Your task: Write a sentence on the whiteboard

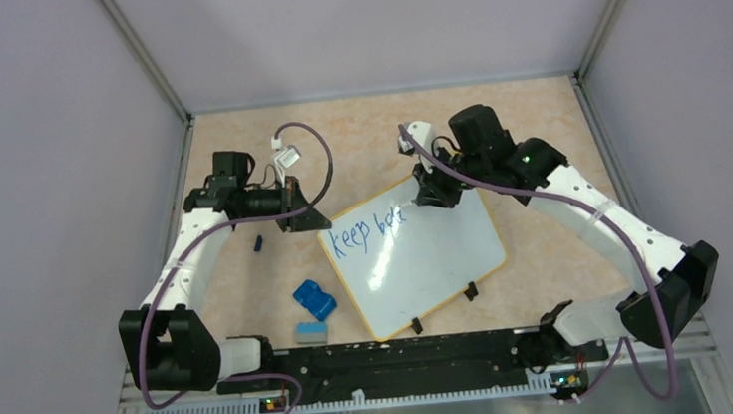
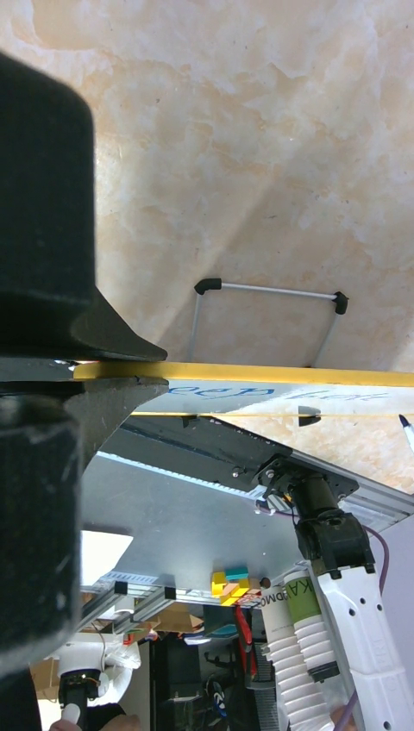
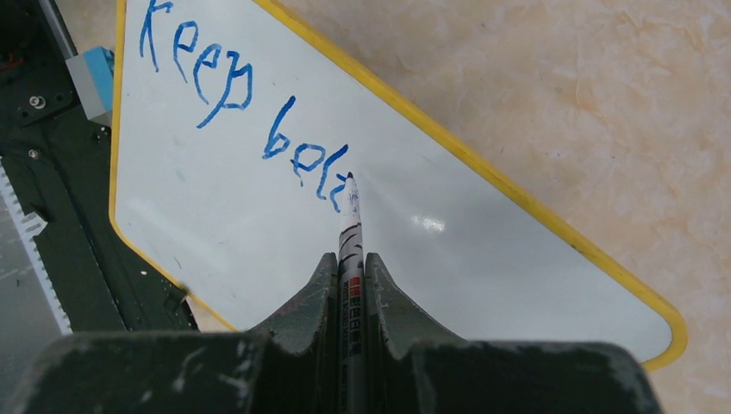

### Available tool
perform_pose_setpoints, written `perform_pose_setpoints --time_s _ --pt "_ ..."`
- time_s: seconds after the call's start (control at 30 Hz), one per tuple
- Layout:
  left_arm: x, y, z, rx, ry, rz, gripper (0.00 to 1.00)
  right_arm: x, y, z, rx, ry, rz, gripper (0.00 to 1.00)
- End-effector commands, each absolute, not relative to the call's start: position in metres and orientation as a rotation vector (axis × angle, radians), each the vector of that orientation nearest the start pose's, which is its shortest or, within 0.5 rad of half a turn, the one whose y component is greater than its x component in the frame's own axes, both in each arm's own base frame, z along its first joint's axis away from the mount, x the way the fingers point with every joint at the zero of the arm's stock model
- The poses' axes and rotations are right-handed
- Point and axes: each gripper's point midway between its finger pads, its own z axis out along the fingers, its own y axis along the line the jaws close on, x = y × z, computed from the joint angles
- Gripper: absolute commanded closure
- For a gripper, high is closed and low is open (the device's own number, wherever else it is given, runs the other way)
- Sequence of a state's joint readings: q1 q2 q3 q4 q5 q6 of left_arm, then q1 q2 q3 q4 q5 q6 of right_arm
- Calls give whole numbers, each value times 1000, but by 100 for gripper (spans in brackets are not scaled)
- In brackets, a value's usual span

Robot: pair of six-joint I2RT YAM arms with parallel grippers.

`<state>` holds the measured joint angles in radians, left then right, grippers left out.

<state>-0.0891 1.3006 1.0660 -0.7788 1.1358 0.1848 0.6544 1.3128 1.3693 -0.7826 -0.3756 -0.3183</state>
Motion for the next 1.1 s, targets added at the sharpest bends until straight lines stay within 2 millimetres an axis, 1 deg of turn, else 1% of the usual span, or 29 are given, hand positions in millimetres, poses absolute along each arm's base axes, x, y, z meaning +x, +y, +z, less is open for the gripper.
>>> perform_pose_setpoints --time_s 0.0,0.3,0.73,0.9,1.07 --pt "226 -181 204 720 2182 -1352 100 255 266 266 -1239 1876 611 100" --pt "226 -180 202 720 2187 -1349 100 258 265 251 -1254 1904 590 100" --pt "226 -181 202 719 2186 -1353 100 249 256 236 -1272 1946 585 100" --pt "226 -181 203 719 2185 -1350 100 249 257 242 -1266 1931 585 100" --pt "226 -181 203 718 2186 -1353 100 245 262 263 -1243 1884 635 100"
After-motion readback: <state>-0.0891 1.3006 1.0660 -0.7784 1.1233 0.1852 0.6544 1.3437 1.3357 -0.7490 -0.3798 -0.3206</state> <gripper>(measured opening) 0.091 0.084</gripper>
